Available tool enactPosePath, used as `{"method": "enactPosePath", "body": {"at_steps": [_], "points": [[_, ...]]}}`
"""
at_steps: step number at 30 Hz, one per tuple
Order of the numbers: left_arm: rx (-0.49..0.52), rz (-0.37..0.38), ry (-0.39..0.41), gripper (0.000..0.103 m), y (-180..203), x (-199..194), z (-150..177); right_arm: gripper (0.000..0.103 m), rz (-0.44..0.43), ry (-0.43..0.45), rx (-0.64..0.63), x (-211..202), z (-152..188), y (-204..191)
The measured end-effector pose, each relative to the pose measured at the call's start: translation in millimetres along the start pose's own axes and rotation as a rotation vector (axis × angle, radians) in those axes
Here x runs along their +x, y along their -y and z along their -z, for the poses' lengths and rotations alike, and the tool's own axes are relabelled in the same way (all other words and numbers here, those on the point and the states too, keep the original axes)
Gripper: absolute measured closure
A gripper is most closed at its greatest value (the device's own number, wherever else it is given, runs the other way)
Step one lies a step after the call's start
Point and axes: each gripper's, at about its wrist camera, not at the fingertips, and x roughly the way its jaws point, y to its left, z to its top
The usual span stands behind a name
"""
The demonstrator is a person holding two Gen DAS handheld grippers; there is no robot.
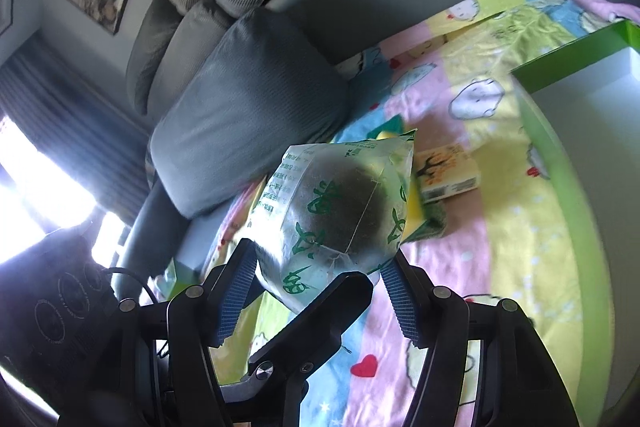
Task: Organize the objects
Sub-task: 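Lift the bag with the right gripper and carry it toward the green-rimmed box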
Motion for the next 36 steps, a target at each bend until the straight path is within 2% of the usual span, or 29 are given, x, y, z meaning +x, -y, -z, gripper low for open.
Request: {"method": "enactPosePath", "body": {"at_steps": [7,10,14,16,31,36], "points": [[0.184,0.117,-0.036,0.046,46.6,31.0,-29.3,0.038,0.038,0.151,0.122,-45.0,-11.2,36.1],[0.234,0.154,-0.063,0.046,65.3,48.6,-32.7,0.038,0.064,0.184,0.187,-59.2,-12.6,56.2],[0.185,0.224,-0.067,0.046,71.7,66.8,-21.4,0.038,0.100,0.193,0.257,-66.7,-13.3,78.1],[0.148,0.253,-0.116,0.046,73.4,80.1,-21.0,0.038,0.145,0.183,0.276,-67.1,-12.1,86.1],[0.073,0.313,-0.193,0.046,86.3,101.3,-5.9,0.038,0.236,0.167,0.392,-74.1,-3.6,122.3],[0.082,0.307,-0.182,0.046,91.3,100.5,-5.5,0.038,0.238,0.172,0.419,-77.4,-2.8,128.4]]}}
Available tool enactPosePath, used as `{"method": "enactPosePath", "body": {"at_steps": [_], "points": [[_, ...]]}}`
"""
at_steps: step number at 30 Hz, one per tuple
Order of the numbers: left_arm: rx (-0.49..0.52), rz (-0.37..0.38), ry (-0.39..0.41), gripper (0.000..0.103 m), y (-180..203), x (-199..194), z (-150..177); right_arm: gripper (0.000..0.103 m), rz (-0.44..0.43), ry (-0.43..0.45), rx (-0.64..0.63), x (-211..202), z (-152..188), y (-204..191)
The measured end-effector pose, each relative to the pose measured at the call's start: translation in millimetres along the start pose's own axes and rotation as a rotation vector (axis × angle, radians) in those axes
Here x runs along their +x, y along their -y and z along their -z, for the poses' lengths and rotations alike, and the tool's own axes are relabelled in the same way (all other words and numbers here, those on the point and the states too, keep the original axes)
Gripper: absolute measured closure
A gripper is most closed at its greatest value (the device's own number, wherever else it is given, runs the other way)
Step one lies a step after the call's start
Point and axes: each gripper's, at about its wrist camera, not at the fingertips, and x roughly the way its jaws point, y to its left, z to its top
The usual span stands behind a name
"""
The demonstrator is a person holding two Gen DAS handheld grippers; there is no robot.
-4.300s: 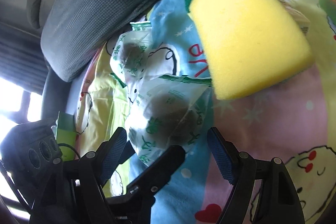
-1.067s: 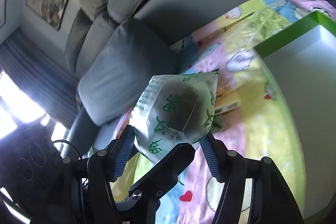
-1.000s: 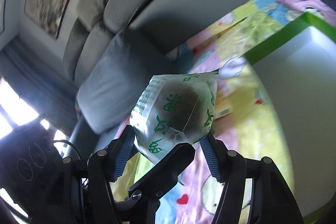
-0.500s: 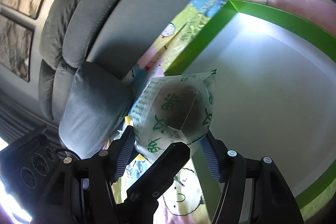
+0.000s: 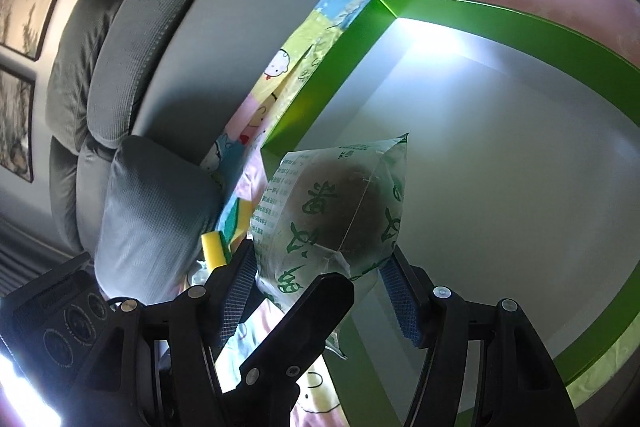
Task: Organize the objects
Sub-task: 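Lift the bag with the right gripper and carry it toward the green-rimmed box, then lower the bag into the green-rimmed box and open the right gripper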
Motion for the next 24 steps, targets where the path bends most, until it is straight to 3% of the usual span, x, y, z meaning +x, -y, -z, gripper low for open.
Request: {"method": "enactPosePath", "body": {"at_steps": [8,16,24], "points": [[-0.013,0.050,0.015,0.046,6.6,1.3,-2.9,0.038,0.016,0.048,0.000,-17.1,1.3,-2.2],[-0.068,0.099,-0.029,0.046,4.5,12.9,0.1,0.038,0.068,0.067,0.006,-20.1,1.2,1.9],[-0.059,0.067,-0.022,0.044,5.1,13.8,1.9,0.038,0.113,0.078,-0.013,-17.3,3.4,-1.3]]}}
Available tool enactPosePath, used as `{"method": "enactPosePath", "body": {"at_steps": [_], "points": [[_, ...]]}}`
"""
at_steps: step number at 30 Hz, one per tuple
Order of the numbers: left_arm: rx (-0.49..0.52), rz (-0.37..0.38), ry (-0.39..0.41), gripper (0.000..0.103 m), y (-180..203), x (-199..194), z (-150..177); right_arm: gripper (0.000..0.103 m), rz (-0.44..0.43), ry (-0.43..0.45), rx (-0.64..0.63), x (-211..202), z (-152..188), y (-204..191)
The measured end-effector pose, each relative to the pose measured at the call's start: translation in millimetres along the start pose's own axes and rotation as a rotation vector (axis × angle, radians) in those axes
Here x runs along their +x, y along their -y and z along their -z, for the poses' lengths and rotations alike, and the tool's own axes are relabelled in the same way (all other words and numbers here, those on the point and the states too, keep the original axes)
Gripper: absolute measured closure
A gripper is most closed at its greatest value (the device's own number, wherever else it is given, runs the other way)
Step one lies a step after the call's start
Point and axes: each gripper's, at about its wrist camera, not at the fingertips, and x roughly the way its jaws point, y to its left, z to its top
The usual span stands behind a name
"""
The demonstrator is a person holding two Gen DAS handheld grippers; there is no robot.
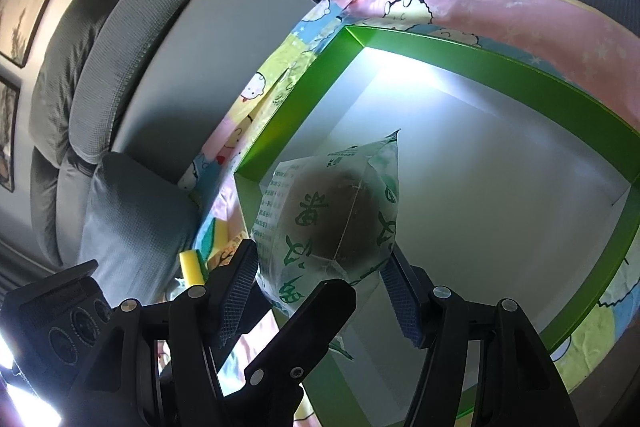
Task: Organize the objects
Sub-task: 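Lower the bag into the green-rimmed box and open the right gripper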
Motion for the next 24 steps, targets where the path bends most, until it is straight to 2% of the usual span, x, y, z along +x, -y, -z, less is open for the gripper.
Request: {"method": "enactPosePath", "body": {"at_steps": [6,10,24], "points": [[0.002,-0.022,0.001,0.043,-1.7,-2.7,-0.6,0.038,0.023,0.017,-0.012,-0.9,0.2,-2.2],[0.007,0.010,0.007,0.031,-3.1,-11.3,0.1,0.038,0.100,0.061,-0.023,-5.1,-1.1,-1.1],[-0.007,-0.116,0.036,0.026,-23.5,-36.7,-0.4,0.038,0.141,0.079,-0.045,1.8,-2.2,-4.7]]}}
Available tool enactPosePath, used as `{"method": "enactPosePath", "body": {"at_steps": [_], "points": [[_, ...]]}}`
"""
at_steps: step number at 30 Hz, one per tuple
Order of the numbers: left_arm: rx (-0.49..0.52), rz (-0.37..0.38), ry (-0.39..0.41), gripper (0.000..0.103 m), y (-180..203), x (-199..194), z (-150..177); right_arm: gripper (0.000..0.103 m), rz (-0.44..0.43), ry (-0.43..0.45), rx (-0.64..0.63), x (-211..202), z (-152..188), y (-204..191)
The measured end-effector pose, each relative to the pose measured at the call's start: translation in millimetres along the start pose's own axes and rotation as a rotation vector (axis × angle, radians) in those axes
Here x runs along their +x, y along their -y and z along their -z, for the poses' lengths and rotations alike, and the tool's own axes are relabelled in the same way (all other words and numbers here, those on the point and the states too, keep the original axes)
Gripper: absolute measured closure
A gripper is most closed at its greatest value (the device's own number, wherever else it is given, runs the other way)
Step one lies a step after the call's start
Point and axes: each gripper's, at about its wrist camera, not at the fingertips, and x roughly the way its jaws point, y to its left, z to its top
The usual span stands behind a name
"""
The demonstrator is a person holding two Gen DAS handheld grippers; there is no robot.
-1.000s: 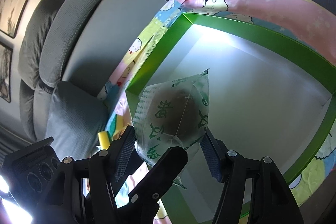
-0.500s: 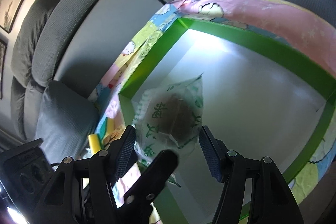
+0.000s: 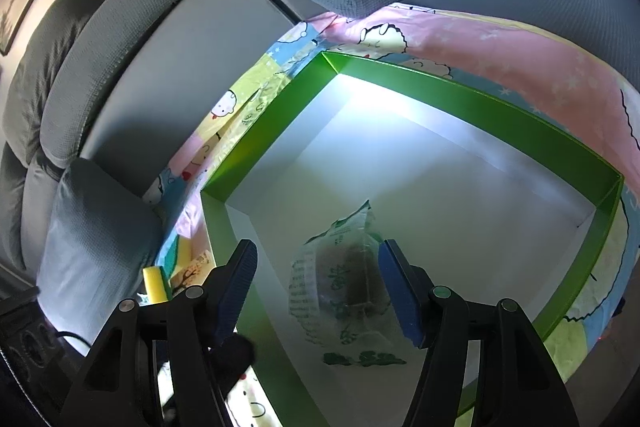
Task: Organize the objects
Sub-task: 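Lower the bag into the green-rimmed box and open the right gripper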
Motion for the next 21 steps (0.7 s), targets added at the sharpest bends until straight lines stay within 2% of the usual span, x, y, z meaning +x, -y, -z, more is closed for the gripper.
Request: {"method": "enactPosePath", "body": {"at_steps": [5,7,12,18,21], "points": [[-0.058,-0.065,0.032,0.025,-25.4,-16.6,-1.8,0.038,0.034,0.031,-0.042,3.9,2.3,-8.6],[-0.088,-0.087,0.047,0.018,-36.7,-23.4,-1.0,0.038,0.075,0.059,-0.068,3.1,3.8,-13.6],[-0.153,-0.153,0.064,0.018,-60.3,-35.2,0.4,0.038,0.123,0.088,-0.109,4.1,5.0,-20.6],[-0.233,-0.199,0.071,0.018,-83.4,-52.7,7.1,0.038,0.242,0.158,-0.107,2.5,4.8,-21.8],[-0.249,-0.231,0.077,0.018,-92.1,-59.8,9.0,0.038,0.314,0.192,-0.156,-1.0,6.2,-29.5]]}}
